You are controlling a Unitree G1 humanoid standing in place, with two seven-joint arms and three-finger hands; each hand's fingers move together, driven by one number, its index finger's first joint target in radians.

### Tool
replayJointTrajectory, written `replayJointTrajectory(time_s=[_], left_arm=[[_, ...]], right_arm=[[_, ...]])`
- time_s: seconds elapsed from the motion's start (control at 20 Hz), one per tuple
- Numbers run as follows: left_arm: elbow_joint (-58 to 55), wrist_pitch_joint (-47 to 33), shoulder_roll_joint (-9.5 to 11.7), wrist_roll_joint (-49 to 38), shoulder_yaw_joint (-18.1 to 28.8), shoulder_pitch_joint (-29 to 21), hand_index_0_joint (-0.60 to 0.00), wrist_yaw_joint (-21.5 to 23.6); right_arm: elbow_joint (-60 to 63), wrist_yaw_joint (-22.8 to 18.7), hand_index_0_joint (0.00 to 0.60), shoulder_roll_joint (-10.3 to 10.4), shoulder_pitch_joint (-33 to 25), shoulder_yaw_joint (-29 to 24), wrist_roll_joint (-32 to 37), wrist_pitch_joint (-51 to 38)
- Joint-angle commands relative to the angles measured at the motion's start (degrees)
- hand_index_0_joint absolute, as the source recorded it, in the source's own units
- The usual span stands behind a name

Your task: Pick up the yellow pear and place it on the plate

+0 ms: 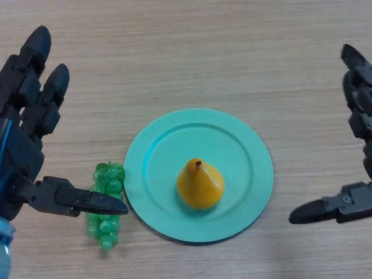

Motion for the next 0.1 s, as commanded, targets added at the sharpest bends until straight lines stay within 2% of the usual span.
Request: replayJointTrajectory(time_s=[0.05,0.1], left_arm=[[-1.17,-8.58,2.11,-0.92,1.63,-2.02,0.0,-0.08],[-1.61,-7.56,2.68,-1.5,1.66,-3.1,0.0,0.43]], right_arm=[[-4.77,0.33,0.0,-0.07,-0.49,-2.55,-0.12,-5.72],[-4.9,0.5,0.0,0.0,-0.18,-2.59,-1.14,-6.58]])
